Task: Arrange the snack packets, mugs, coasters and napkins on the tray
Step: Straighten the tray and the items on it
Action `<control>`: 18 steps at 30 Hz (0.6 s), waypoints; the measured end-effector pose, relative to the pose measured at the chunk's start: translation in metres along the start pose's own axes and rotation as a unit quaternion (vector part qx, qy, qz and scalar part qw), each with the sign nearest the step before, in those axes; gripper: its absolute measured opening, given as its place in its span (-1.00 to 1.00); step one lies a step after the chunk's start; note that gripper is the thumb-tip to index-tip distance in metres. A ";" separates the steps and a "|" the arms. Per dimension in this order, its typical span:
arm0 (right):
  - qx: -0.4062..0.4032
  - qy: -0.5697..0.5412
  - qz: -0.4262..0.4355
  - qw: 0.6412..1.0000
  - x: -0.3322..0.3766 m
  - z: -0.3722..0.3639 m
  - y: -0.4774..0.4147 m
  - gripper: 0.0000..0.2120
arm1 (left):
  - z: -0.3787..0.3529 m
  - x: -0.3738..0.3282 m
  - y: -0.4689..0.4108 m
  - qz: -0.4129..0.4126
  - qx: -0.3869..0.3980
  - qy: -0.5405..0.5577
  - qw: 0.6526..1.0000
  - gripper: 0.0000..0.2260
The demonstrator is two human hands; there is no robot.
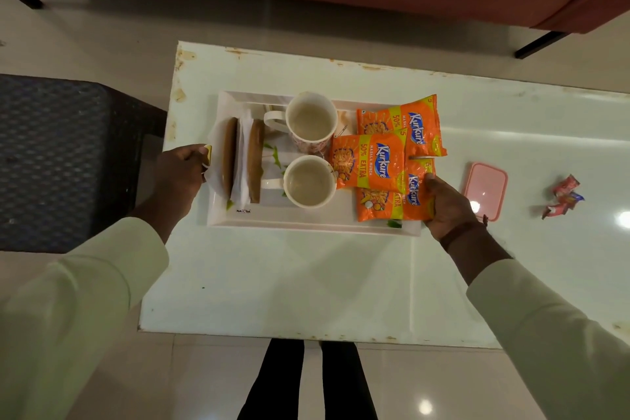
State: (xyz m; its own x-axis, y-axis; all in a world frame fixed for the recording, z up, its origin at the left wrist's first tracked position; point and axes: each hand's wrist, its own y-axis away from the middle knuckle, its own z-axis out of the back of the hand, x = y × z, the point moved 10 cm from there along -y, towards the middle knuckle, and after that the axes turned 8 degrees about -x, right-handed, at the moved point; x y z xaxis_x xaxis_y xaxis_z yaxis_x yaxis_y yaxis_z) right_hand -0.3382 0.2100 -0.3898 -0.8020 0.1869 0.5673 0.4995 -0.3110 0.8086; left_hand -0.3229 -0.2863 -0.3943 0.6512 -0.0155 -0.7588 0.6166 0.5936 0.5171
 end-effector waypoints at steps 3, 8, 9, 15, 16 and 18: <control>-0.005 -0.002 -0.008 1.000 -0.001 0.000 -0.001 -0.58 | 0.000 0.002 0.000 0.006 -0.001 0.010 1.000 -0.90; 0.002 -0.004 -0.017 1.000 -0.001 0.000 0.001 -0.57 | 0.003 0.004 -0.001 0.003 0.002 -0.020 1.000 -0.89; 0.004 0.008 -0.013 1.000 0.000 0.000 0.003 -0.57 | 0.005 0.003 0.002 0.001 -0.007 -0.033 0.999 -0.87; -0.098 0.122 0.074 0.985 0.012 0.019 0.028 -0.69 | 0.026 -0.023 0.051 -0.132 -0.097 -0.250 0.954 -0.63; -0.125 0.160 0.103 0.974 0.015 0.025 0.035 -0.55 | 0.027 -0.029 0.063 -0.165 -0.098 -0.271 0.943 -0.60; -0.167 0.243 0.164 0.941 0.019 0.034 0.054 -0.32 | 0.027 -0.039 0.090 -0.229 -0.095 -0.322 0.914 -0.57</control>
State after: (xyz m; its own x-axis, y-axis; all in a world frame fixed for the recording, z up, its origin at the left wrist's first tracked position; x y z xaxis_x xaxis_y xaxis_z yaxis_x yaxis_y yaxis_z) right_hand -0.3152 0.2284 -0.3304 -0.7183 -0.3940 0.5735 0.6808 -0.5680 0.4625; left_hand -0.2813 -0.2546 -0.3072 0.5068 -0.7312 -0.4567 0.8418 0.5339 0.0793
